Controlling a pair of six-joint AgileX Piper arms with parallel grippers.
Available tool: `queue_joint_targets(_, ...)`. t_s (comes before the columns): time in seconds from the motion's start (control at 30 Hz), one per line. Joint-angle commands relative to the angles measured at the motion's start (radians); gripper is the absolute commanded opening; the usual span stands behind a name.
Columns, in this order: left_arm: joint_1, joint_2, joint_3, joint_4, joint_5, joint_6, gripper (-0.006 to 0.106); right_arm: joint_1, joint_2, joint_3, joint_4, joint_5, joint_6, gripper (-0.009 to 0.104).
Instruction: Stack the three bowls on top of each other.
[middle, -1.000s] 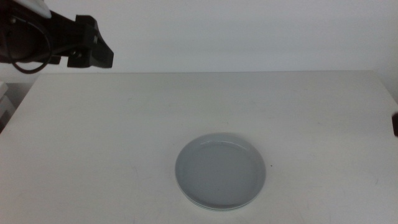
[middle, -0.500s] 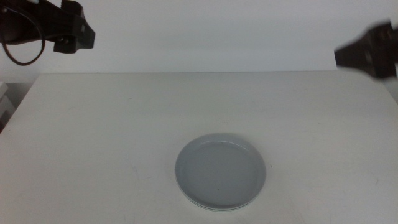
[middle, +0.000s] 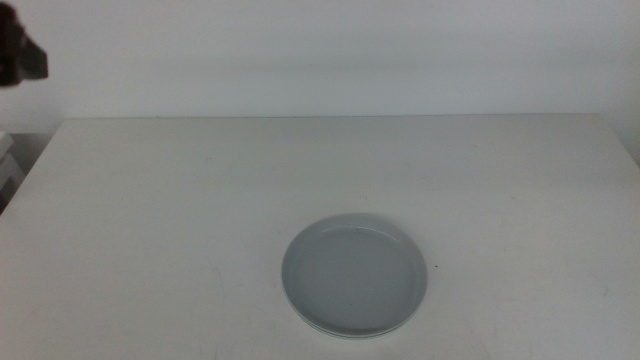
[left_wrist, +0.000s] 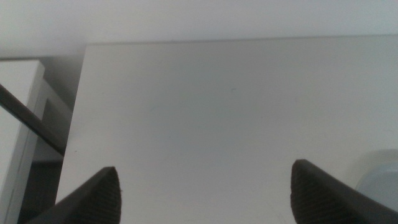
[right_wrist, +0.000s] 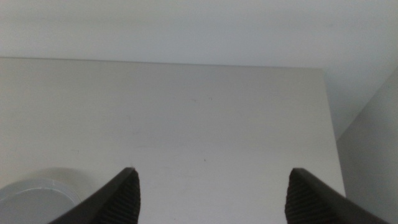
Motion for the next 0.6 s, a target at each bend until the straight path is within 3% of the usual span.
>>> queue_joint_targets(0.0,0.002,-0.09,0.055,-0.015,-0.118,0.0,0.105,-0.009,-0.095,0.055,0.012,-0.121,-0.034,0.059)
queue_joint_targets(0.27,0.001,-0.372,0.51,-0.023,-0.542,0.015,0.105,-0.009,-0.397,0.46,0.011,-0.488,-0.12,0.059)
queue_joint_targets(0.57,0.001,-0.567,0.864,-0.023,-0.983,0.027,0.105,-0.009,-0.669,0.753,0.011,-0.59,-0.189,0.059)
